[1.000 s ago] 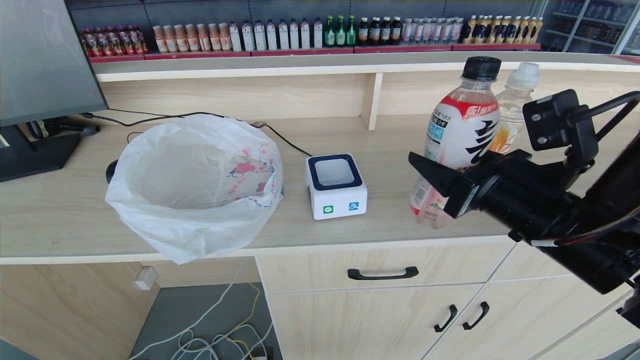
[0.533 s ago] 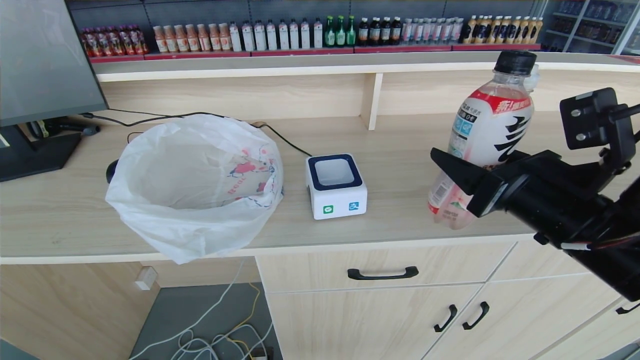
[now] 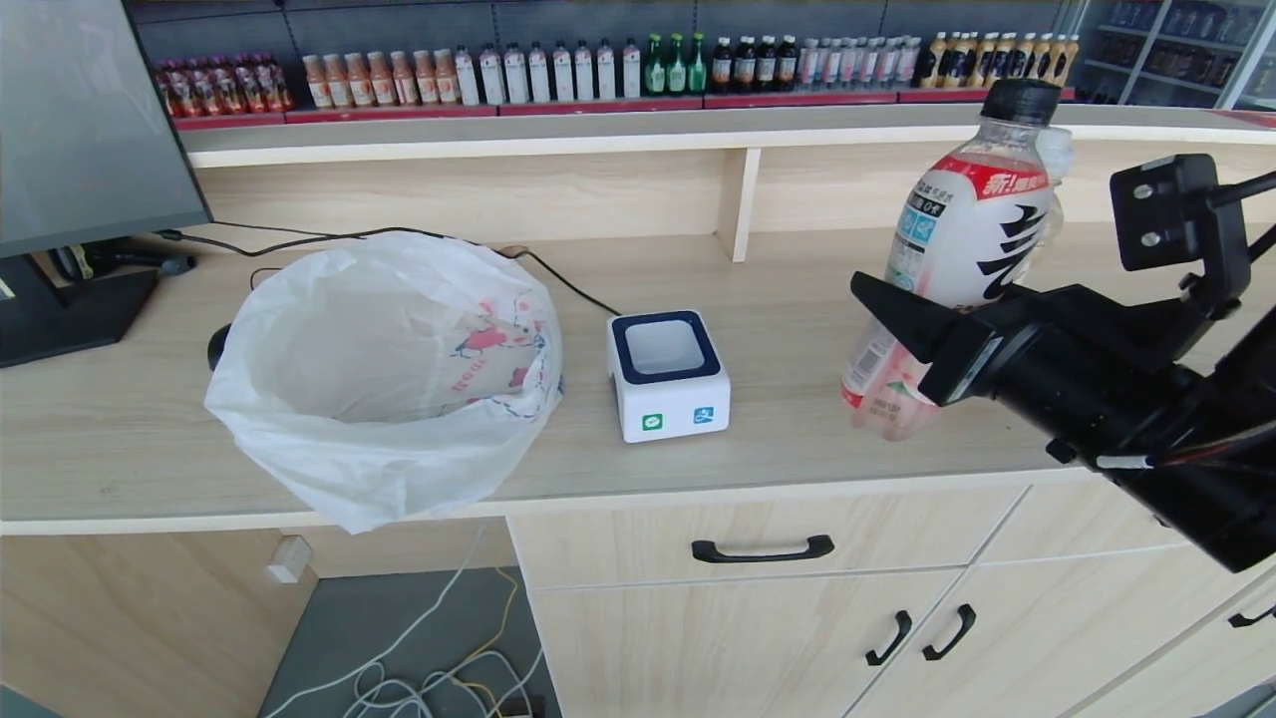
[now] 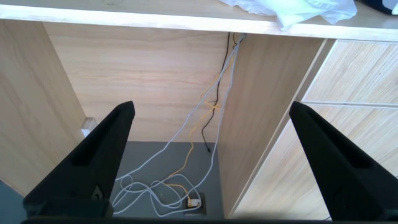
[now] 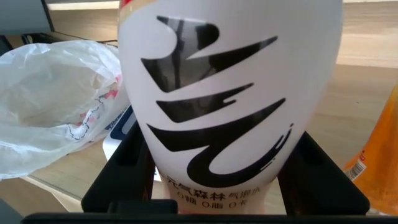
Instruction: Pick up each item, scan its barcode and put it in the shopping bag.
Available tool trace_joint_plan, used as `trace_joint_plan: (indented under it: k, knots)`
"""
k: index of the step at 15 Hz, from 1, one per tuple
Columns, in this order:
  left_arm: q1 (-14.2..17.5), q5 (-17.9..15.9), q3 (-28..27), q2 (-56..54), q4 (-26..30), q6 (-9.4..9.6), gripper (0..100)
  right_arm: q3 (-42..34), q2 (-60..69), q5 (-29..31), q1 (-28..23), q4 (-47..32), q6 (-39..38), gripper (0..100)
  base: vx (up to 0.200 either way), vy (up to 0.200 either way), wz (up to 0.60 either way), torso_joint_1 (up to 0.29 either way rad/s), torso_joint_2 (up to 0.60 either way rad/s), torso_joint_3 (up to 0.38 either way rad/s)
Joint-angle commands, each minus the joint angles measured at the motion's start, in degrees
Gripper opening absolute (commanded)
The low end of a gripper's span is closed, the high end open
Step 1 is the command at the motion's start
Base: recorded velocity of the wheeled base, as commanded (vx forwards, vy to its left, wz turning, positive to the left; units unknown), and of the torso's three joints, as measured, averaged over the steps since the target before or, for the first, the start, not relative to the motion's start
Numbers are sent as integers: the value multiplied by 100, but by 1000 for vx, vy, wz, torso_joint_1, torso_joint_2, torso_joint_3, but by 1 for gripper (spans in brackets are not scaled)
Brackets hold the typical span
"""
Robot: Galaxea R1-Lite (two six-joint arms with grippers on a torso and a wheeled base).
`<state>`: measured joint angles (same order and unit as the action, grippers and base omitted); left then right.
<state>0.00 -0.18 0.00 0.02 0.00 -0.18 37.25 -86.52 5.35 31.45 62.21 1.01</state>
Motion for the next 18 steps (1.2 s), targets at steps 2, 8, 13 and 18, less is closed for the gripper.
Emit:
trace_joint_plan:
  k: [2,8,13,18]
  knots:
    - [0,1,-9,-2,0,-17,100,-113,-14,1,1,-16,-31,0,0,200,0,12,5,0]
    - [0,1,-9,-2,0,-26,100,-588,205,1,1,-25,-57,0,0,200,0,2,2,2]
    - [0,1,0,-2,-9,-8,100,-640,205,-25,-69,90,-145,0,0,0,0,0,0,0]
    - [0,1,0,-2,-9,-8,100,-245,144,-1994,-1132,2,1991,0,0,0,0,0,0,0]
